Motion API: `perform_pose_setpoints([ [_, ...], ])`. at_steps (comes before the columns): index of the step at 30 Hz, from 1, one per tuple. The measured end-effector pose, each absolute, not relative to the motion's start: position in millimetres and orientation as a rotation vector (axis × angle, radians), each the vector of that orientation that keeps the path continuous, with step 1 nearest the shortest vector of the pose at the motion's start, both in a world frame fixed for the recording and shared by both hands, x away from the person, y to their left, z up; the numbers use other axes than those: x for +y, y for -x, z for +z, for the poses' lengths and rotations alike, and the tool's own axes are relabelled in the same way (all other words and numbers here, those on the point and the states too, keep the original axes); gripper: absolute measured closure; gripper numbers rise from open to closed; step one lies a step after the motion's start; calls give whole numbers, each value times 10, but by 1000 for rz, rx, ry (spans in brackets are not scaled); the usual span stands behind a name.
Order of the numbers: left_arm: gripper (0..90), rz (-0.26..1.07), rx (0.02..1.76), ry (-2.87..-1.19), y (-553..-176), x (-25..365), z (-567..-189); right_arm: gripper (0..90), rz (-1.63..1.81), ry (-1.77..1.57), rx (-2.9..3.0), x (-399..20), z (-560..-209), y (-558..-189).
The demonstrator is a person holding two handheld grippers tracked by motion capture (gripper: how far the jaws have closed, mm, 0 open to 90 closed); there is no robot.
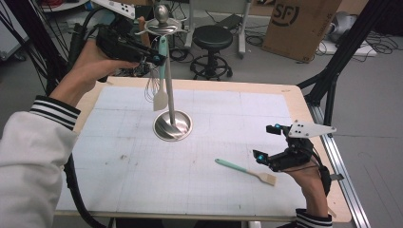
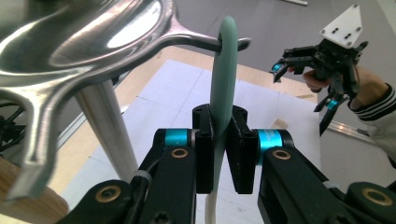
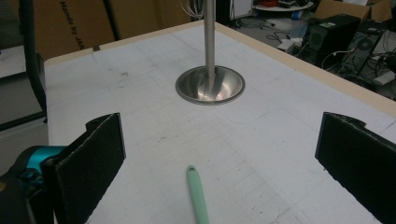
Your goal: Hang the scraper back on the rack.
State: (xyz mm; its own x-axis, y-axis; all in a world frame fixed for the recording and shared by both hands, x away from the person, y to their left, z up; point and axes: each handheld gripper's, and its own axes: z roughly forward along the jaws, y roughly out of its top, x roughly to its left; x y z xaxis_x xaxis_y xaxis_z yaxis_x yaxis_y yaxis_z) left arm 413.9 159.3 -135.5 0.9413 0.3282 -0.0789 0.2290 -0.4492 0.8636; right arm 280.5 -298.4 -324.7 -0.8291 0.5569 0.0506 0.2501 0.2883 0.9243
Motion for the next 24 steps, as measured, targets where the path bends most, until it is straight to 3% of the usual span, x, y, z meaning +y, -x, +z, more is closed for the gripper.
perform_pose_setpoints([
  [6,809,162,405,-2035,-4111,1601,-1410,4,1554,-746,2281,-2993,-3261,-2811],
  [7,777,191,403,-2043,-4094,1611,-1427,3,1555,-749,2281,-2993,-3264,-2811],
  [9,631,243,390,-2068,-4053,1620,-1466,3,1554,-744,2279,-2998,-3272,-2821],
  [13,462,315,383,-2070,-3954,1680,-1513,3,1553,-747,2282,-2992,-3280,-2827],
  [20,222,321,394,-2125,-3829,1809,-1595,3,1559,-755,2283,-2987,-3289,-2833],
  [24,128,312,374,-2130,-3747,1881,-1648,3,1557,-766,2280,-2997,-3293,-2835],
])
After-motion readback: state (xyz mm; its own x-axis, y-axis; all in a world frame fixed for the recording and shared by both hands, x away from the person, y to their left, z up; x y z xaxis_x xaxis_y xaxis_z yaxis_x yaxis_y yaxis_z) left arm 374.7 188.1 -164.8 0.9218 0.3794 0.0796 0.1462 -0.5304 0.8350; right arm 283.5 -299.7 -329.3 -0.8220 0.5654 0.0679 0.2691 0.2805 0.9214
